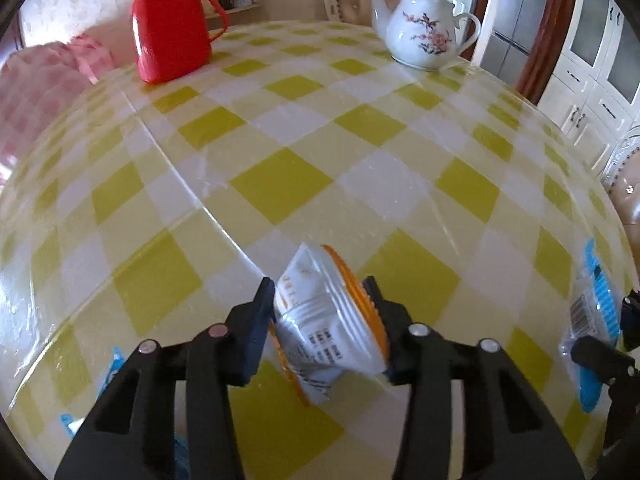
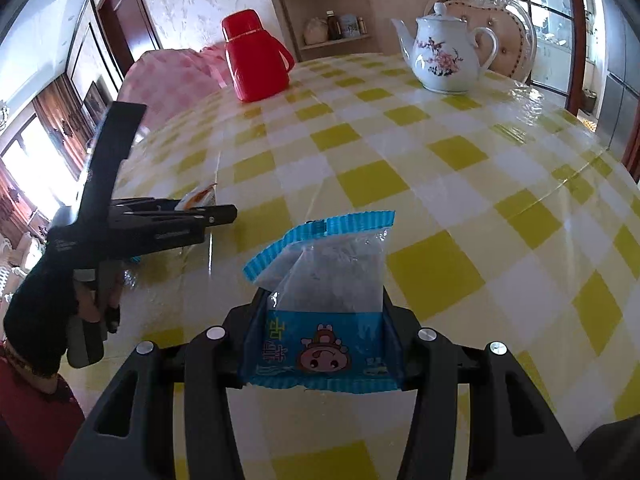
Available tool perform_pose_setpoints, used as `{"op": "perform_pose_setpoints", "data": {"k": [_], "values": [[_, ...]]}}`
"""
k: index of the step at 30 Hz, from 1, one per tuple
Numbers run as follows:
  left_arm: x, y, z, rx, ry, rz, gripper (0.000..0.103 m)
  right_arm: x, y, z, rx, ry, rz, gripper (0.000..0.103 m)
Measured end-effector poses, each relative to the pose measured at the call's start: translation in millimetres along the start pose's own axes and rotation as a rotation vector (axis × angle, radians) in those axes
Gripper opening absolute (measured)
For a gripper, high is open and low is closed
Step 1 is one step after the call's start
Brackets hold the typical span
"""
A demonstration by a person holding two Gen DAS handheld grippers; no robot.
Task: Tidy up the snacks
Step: 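Carry the blue packet and white packet toward the purple box with both tools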
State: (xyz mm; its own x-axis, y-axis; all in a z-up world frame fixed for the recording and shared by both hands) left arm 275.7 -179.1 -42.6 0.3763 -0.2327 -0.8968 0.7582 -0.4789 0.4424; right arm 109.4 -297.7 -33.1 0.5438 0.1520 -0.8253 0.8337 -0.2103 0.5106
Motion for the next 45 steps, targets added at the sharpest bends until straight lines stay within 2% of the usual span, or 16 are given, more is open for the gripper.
{"op": "perform_pose_setpoints", "data": {"k": [1,2,9,11,12,16,22,27,33,38,45], "values": [[0,0,1,0.005,0.015,0.000,0.075,1,0,1,0.003,-0.001,-0.003,0.049],[-1,-2,2,0.007,0.027,0.001,0.081,2,0,2,0.007,-0.002,-0.006,0.049],[4,-14,4,0.006,0.047,-0.015,0.082,0,0,2,0.013,0.011,-0.004,0.049],[1,-14,4,-0.008,0.031,0.012,0.063,-1,1,1,0.010,0.016,-0.001,0.049],[0,-13,6,-0.012,0.026,0.016,0.041,-2,1,0,0.006,0.017,0.001,0.049],[-7,-13,21,-0.011,-0.021,0.072,0.039,-1,1,-3,-0.010,0.015,0.004,0.049],[-25,-19,50,-0.014,-0.022,0.153,0.038,2,1,-1,-0.009,0.011,0.013,0.049],[-47,-37,60,-0.077,-0.020,0.217,0.039,11,-1,2,0.005,-0.007,-0.002,0.049],[-61,-74,58,-0.128,-0.004,0.226,0.039,2,-1,-7,-0.015,-0.006,0.032,0.049],[-87,-101,51,-0.173,0.003,0.265,0.040,1,-6,-26,-0.062,-0.011,0.057,0.049],[-111,-132,35,-0.234,0.006,0.302,0.040,-8,-28,-56,-0.145,-0.036,0.082,0.049]]}}
Point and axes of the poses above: each gripper's, at about its wrist camera, not at the fingertips, and x roughly the way its jaws point, z to its right, y to its top, the point moved 6 cm from there along x, roughly the way its jaws point, and after that the axes turned 7 degrees about -z, right-handed, at the moved point
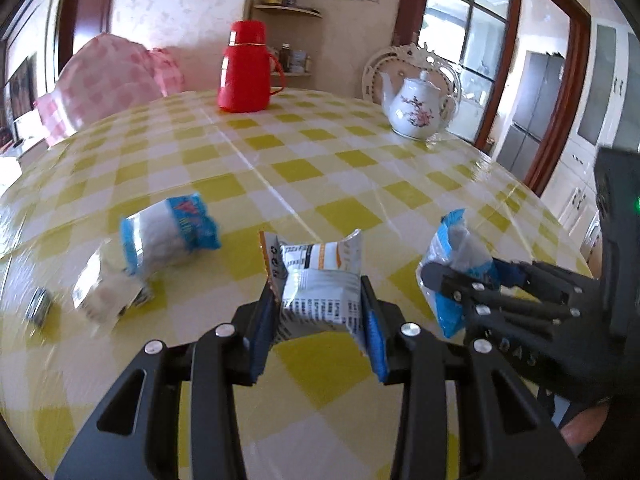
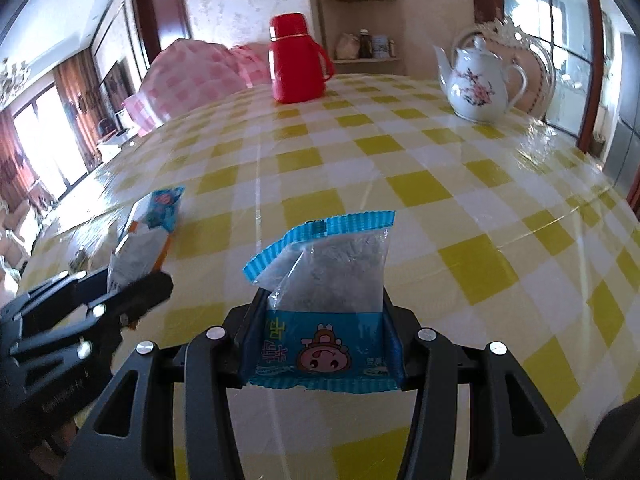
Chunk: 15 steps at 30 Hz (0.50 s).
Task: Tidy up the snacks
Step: 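Carry the blue packet and white packet toward the purple box with both tools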
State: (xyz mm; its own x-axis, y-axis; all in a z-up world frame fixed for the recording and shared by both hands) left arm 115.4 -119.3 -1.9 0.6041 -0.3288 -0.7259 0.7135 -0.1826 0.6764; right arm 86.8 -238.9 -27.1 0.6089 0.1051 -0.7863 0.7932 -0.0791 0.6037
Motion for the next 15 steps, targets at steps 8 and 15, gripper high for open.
{"op": "perform_pose_setpoints", "data": {"k": [8,15], "values": [[-35,-22,-24,-0.116,-0.008,0.051,0.040,-26,-23,-14,-0.041,-0.062,0.051,0.049],[-78,-46,-24,-0.150,-0.019,0.137,0.040,-65,-43,-36,-0.083,-0.091,0.117,0.049]]}}
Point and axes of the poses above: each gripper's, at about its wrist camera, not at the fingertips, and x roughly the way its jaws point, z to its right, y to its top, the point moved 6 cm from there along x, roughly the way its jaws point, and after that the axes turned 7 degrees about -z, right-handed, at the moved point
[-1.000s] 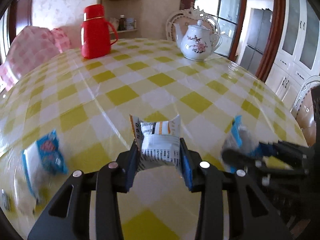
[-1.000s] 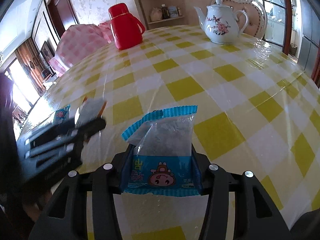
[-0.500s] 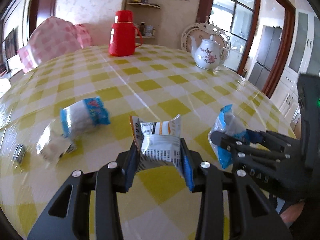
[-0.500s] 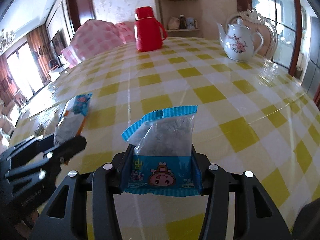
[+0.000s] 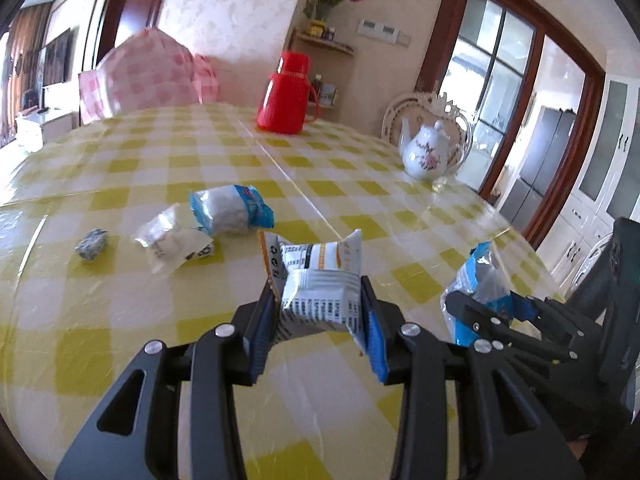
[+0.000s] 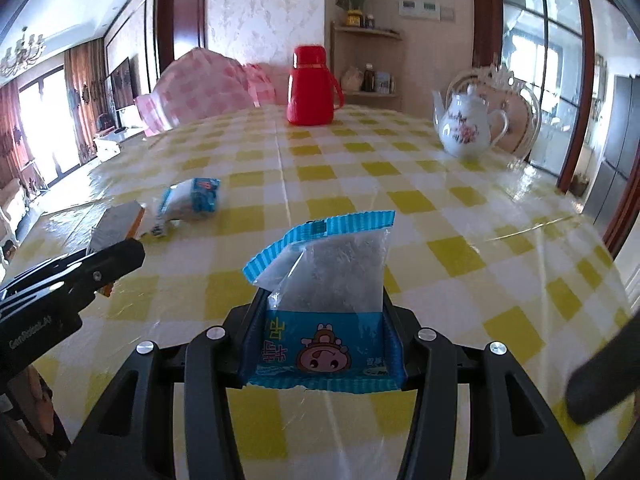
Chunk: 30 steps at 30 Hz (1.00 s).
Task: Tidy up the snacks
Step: 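Carry the blue packet and white packet toward the purple box with both tools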
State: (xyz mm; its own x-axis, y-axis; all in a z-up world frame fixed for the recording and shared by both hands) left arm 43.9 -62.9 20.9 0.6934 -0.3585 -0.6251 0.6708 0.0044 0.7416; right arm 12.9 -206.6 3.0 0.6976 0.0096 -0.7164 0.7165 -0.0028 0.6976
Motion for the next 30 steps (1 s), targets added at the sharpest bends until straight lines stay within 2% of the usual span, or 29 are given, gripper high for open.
{"op": "perform_pose_setpoints", "data": {"k": [6,12,22,30], "values": [[-38,-25,5,-0.014,-0.020,0.035,0.040,-30,-26,-24,-0.047,-0.004,0.012,0.049],[-71,-37,8,0.000,-0.012,0.059,0.040,-56,-40,-39,-0.084,-0.005,0.025,0.049],[-138,-57,-12,0.019,0.078,0.083,0.040,-106,-50,-79,-0.167,0.056,0.081,0.049],[-201,-72,-32,0.036,0.141,0.156,0.041,-159,-53,-118,-0.221,0.129,0.190,0.049]]}}
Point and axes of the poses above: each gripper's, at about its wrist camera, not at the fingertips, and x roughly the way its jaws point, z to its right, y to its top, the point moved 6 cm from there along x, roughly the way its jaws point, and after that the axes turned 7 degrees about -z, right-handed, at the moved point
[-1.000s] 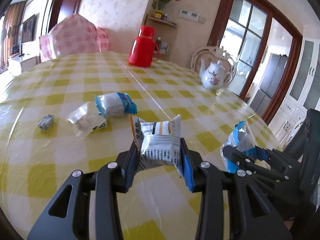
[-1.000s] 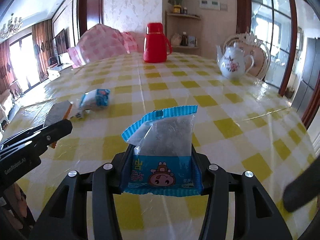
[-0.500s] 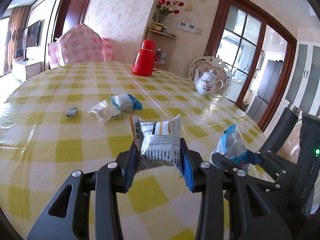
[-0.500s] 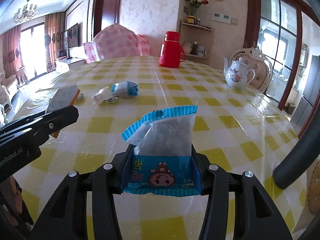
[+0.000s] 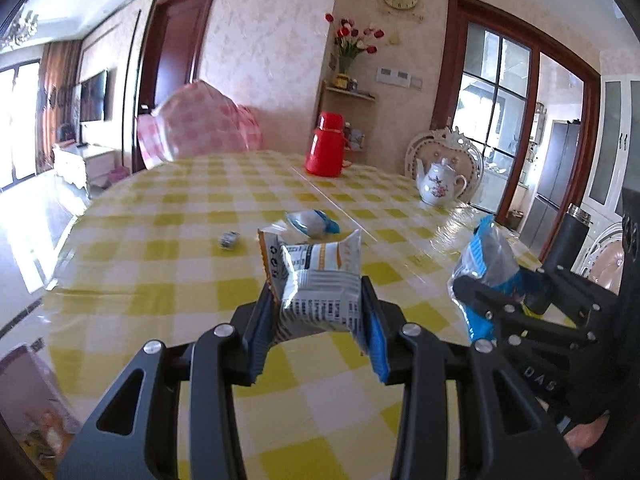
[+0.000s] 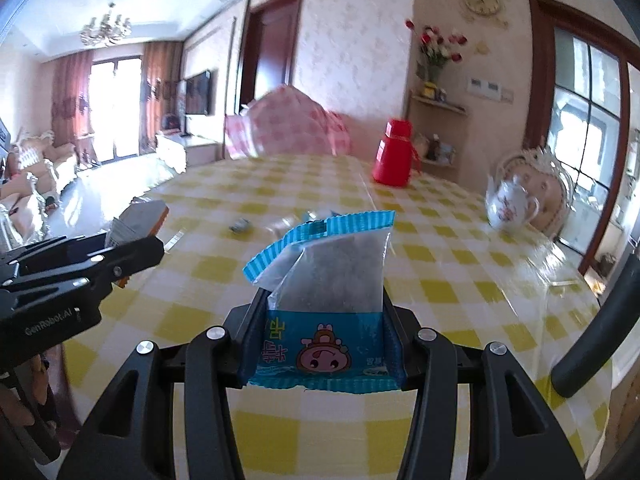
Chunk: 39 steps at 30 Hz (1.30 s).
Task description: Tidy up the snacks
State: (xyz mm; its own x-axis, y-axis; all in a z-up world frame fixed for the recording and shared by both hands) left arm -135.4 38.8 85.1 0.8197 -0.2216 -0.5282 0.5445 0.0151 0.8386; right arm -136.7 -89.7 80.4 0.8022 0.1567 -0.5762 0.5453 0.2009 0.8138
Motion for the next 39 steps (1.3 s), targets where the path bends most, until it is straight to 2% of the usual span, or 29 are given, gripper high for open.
{"op": "perform_pose_setpoints", "data": {"k": [12,17,21,26,29,35,38,39], "values": [[-77,-12,-36,0.024,0.116,0.097,0.041,-40,1,-78,-0.095,0.172,0.073,0.049],[-108,-15,-62,0.030,0.184,0.108,0.042,-54,-1,-115,-0.161,0.250,0.086,0.049],[-128,-26,-94,0.025,0.251,0.082,0.042,-57,-11,-152,-0.216,0.345,0.056,0.049],[-155,-30,-132,-0.011,0.326,0.093,0.042,-58,-28,-201,-0.297,0.425,0.008,0.049],[-163,-38,-150,0.043,0.387,0.026,0.043,-60,-30,-227,-0.324,0.484,-0.024,0.049],[-168,-69,-199,0.064,0.429,-0.153,0.045,-57,-44,-277,-0.390,0.647,-0.124,0.049],[-166,-83,-218,0.064,0.446,-0.224,0.049,-55,-57,-302,-0.419,0.716,-0.181,0.051],[-163,-90,-224,0.068,0.451,-0.258,0.054,-54,-61,-310,-0.424,0.762,-0.210,0.053]]}}
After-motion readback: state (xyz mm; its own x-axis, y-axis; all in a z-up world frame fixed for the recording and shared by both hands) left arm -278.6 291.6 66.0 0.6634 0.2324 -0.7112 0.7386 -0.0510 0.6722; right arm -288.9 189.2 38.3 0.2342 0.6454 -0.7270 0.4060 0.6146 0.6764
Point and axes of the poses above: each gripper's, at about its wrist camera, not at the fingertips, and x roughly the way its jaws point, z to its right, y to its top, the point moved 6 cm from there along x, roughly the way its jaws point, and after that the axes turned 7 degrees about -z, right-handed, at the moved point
